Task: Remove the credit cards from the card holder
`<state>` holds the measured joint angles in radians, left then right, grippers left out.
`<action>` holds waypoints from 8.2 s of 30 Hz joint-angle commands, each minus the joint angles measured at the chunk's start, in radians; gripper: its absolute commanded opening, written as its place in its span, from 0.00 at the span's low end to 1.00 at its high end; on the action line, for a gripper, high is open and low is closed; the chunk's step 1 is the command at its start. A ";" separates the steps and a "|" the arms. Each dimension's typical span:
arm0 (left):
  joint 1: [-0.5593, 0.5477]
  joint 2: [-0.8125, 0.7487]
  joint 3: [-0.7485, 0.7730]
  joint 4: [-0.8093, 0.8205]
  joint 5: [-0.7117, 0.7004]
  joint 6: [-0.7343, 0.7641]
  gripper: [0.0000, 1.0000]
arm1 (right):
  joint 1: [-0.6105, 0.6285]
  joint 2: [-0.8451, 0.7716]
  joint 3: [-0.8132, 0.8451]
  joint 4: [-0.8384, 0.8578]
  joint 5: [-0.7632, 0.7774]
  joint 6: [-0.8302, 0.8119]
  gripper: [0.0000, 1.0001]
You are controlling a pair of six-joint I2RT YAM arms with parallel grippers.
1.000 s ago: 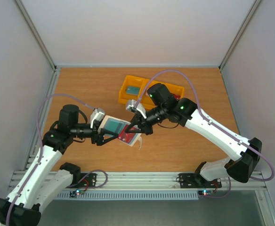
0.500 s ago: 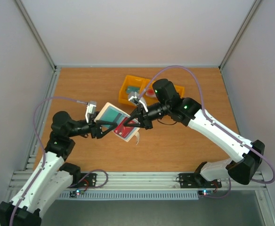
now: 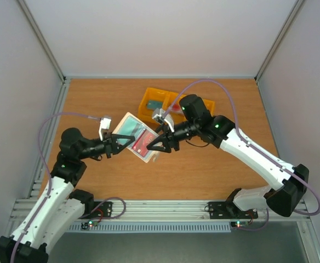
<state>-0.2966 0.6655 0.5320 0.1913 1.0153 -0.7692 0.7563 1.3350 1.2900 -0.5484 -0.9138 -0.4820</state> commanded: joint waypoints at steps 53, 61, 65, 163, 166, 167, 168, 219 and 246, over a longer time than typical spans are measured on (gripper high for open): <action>-0.185 0.095 0.321 -0.897 -0.290 1.018 0.00 | 0.316 0.197 0.108 -0.394 0.655 -1.020 0.10; -0.186 0.085 0.293 -0.904 -0.294 1.060 0.00 | 0.318 0.191 0.115 -0.347 0.613 -0.974 0.01; -0.209 0.087 0.269 -0.926 -0.303 1.093 0.00 | 0.318 0.175 0.134 -0.306 0.581 -0.944 0.01; -0.249 0.155 0.348 -1.055 -0.241 1.100 0.00 | 0.205 0.109 -0.008 0.048 0.238 -0.527 0.16; -0.250 0.147 0.340 -1.052 -0.238 1.109 0.00 | 0.206 0.116 0.009 0.038 0.233 -0.513 0.17; -0.250 0.145 0.335 -1.053 -0.238 1.115 0.00 | 0.206 0.119 0.015 0.038 0.232 -0.504 0.17; -0.250 0.143 0.334 -1.053 -0.242 1.119 0.00 | 0.206 0.121 0.023 0.038 0.229 -0.494 0.18; -0.250 0.118 0.322 -1.022 -0.236 1.130 0.00 | 0.202 0.114 -0.050 -0.017 0.246 -0.414 0.17; -0.251 0.115 0.295 -1.061 -0.246 1.189 0.00 | 0.227 0.069 0.006 -0.025 0.323 -0.458 0.01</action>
<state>-0.5335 0.7952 0.8421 -0.8791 0.7021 0.3599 0.9794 1.4555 1.2518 -0.5922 -0.6430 -0.9192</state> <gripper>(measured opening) 0.079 0.025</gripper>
